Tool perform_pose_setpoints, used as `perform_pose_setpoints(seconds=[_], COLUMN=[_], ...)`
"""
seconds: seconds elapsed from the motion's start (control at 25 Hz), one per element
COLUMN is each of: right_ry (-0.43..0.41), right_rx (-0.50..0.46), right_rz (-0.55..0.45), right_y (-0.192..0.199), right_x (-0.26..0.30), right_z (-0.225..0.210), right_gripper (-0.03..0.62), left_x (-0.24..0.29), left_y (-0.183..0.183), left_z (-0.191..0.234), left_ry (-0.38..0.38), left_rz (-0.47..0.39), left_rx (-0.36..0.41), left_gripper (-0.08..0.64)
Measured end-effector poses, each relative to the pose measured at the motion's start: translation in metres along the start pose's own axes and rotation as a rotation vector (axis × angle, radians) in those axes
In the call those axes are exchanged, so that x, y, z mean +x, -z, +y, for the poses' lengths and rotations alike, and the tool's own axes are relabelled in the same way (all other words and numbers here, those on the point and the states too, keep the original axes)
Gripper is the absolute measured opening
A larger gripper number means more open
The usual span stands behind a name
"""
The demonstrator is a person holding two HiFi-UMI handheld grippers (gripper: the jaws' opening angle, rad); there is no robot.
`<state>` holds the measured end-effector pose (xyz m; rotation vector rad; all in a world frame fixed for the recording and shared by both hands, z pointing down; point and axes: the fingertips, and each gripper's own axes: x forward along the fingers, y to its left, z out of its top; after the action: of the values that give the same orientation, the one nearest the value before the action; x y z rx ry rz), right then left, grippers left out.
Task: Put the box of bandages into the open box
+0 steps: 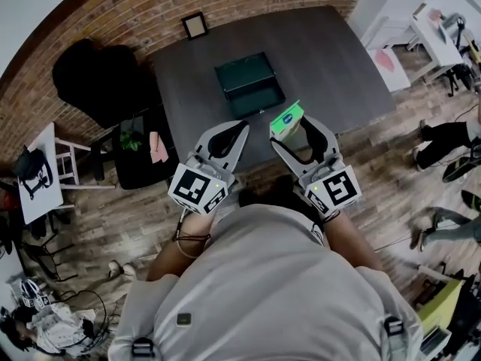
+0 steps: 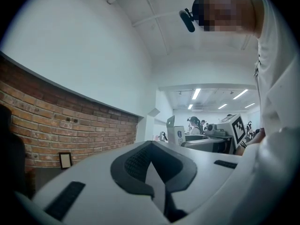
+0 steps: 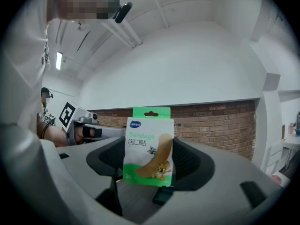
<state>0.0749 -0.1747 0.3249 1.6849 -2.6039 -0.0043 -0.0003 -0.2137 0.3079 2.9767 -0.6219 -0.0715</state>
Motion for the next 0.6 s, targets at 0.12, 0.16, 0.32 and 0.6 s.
perform_pose_setpoints(seconds=[0.12, 0.16, 0.32, 0.6], right_ry=[-0.029, -0.042, -0.096, -0.220], right_rx=[0.001, 0.002, 0.007, -0.044], right_rz=[0.007, 0.009, 0.017, 0.061], right_y=[0.004, 0.005, 0.011, 0.026], right_x=[0.019, 0.026, 0.059, 0.117], right_z=[-0.008, -0.011, -0.027, -0.065], right_gripper=[0.308, 0.308, 0.308, 0.308], left_x=[0.005, 0.007, 0.017, 0.049], left_y=[0.004, 0.005, 0.010, 0.025], left_z=[0.017, 0.023, 0.053, 0.103], left_ry=[-0.029, -0.040, -0.098, -0.217], left_rz=[0.011, 0.012, 0.018, 0.046], left_rx=[-0.008, -0.007, -0.014, -0.038], left_gripper=[0.015, 0.015, 0.015, 0.015])
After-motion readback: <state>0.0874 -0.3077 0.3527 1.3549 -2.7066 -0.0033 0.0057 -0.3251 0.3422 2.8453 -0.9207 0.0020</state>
